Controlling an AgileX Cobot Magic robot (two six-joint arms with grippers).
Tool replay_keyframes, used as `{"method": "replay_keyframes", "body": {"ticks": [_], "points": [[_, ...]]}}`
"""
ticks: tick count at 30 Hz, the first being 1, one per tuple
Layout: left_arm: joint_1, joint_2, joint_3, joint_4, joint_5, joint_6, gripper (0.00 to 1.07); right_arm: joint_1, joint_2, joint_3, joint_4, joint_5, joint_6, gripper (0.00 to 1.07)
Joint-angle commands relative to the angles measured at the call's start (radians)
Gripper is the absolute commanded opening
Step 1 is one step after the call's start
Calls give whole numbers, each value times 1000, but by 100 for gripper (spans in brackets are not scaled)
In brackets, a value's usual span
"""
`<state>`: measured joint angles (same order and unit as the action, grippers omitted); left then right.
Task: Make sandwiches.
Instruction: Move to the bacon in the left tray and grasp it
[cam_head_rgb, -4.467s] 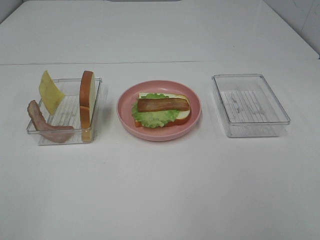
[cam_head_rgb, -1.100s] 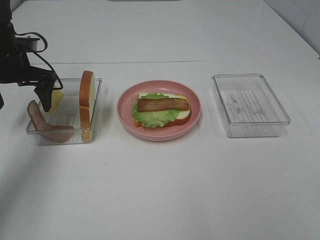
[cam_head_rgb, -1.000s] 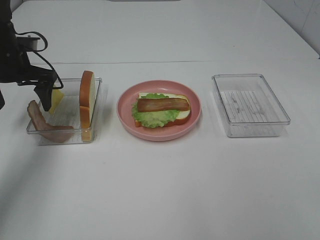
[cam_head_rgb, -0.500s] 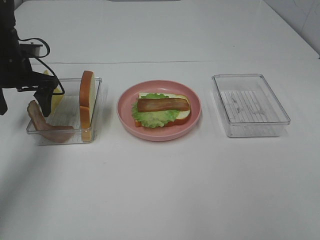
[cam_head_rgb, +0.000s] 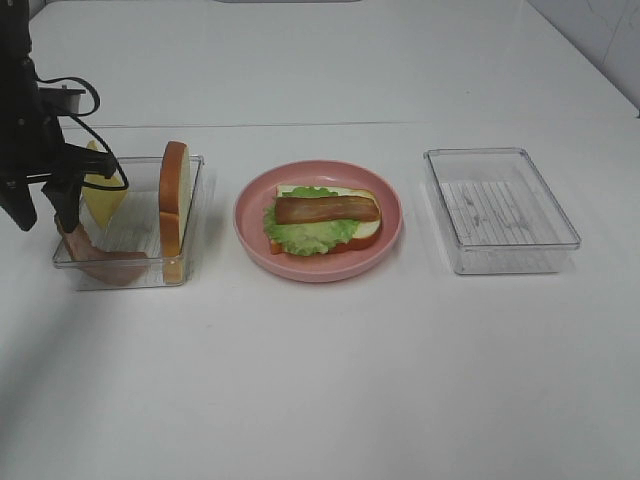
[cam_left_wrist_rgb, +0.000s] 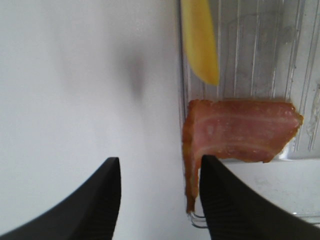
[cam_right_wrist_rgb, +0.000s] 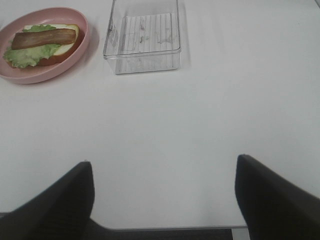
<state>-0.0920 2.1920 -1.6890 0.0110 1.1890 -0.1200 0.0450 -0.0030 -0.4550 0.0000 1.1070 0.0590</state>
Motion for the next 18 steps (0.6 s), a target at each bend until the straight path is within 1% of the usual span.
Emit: {"method": "replay_keyframes", "body": {"ticks": [1, 3, 4, 6, 11, 15, 17, 18], "points": [[-6, 0, -2, 1, -20, 1, 43, 0, -33, 5, 0, -8, -17, 75], [-6, 0, -2, -11, -21, -2, 43, 0, -33, 5, 0, -8, -17, 75], [-6, 0, -2, -11, -23, -18, 43, 0, -33, 5, 0, -8, -17, 75], [-6, 0, -2, -11, -24, -25, 43, 0, -33, 5, 0, -8, -17, 75], [-6, 0, -2, -26, -26, -25, 42, 0, -33, 5, 0, -8, -17, 75], [-6, 0, -2, -26, -26, -25, 38, 0, -33, 5, 0, -8, -17, 75], [-6, 0, -2, -26, -24, -25, 27, 0, -33, 5, 0, -8, -17, 75], [-6, 0, -2, -26, -24, -25, 27, 0, -33, 5, 0, -8, -17, 75]]}}
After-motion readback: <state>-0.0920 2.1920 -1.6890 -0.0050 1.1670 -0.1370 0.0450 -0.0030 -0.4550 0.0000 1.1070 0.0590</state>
